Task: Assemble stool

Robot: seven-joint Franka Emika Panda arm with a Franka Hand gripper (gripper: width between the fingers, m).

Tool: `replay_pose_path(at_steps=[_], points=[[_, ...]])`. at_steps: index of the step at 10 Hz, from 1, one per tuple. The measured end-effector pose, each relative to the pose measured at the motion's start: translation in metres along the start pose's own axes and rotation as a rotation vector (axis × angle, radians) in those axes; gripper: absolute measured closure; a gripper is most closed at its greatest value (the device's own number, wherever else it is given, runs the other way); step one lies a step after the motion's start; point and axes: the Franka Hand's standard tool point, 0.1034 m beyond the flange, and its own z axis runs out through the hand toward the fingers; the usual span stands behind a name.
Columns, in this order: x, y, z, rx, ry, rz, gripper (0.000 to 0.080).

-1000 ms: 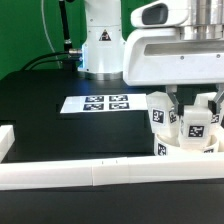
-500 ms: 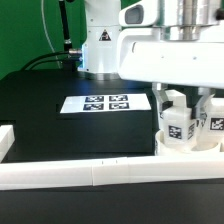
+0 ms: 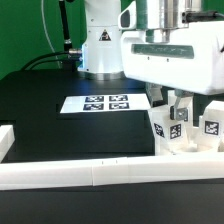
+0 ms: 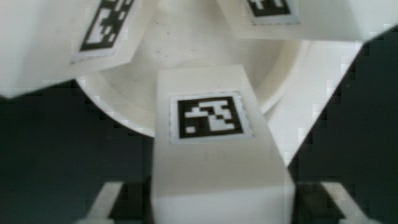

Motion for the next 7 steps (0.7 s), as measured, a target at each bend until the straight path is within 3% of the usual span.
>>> replay_pose_path(at_steps=[2, 3, 4, 5, 6, 7], points=[[0.000, 0.000, 0.000, 0.000, 0.003, -0.009, 0.0454], [-0.001, -0.001, -0.001, 0.002, 0.002, -0.011, 0.0261], [-0.002, -0.005, -0.009, 0.020, -0.006, -0.016, 0.0261], [0.000, -0.006, -0.026, 0.045, -0.016, -0.041, 0.0175], [0.008, -0.004, -0.044, 0.070, -0.021, -0.064, 0.0154], [0.017, -0.003, -0.053, 0.078, -0.019, -0.094, 0.0154]])
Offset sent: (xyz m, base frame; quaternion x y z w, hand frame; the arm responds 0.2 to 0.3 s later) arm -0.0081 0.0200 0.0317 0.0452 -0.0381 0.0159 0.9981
